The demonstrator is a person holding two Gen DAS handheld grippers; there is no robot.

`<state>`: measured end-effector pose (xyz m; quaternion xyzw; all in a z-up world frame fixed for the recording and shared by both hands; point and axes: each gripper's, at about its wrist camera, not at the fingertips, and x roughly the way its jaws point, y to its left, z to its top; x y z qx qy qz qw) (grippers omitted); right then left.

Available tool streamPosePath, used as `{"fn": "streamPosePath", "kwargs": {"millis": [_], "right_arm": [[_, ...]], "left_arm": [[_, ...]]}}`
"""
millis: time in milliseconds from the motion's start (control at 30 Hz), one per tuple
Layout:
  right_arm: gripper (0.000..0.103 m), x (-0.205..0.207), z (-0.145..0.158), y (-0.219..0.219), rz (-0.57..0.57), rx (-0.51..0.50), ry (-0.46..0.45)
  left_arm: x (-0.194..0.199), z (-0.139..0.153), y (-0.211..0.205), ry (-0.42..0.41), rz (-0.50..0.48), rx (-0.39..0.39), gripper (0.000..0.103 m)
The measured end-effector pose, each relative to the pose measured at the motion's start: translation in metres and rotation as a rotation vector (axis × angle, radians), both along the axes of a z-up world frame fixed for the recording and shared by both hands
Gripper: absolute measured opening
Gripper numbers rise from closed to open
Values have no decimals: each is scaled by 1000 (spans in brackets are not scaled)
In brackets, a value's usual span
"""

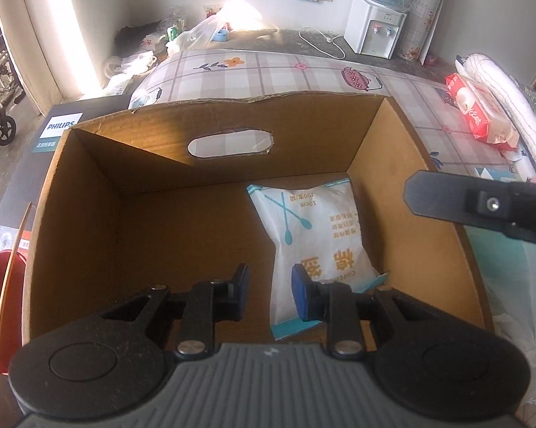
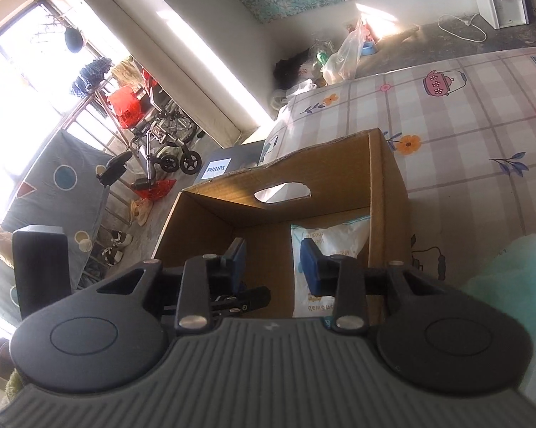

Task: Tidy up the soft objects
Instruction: 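Carry the cotton-swab bag into the cardboard box and open the left gripper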

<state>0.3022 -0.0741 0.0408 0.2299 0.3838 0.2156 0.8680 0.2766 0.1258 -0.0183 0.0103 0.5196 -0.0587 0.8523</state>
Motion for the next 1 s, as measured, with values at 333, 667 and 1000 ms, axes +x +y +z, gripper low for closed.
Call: {"fn": "streamPosePath", "kwargs": {"millis": [333,667,1000], "right_arm": [[34,-55,-2,-66,-64,60,-50],[35,-79,-22,-96,-147,122,-24],[39,-103,-30,-117,-222,124,-17]], "left_arm": [[27,-40,-22,98,-31,96,24],[46,-43,-47,65,-47,127,13],[40,-26,-46,-10,-26,130,68]]}}
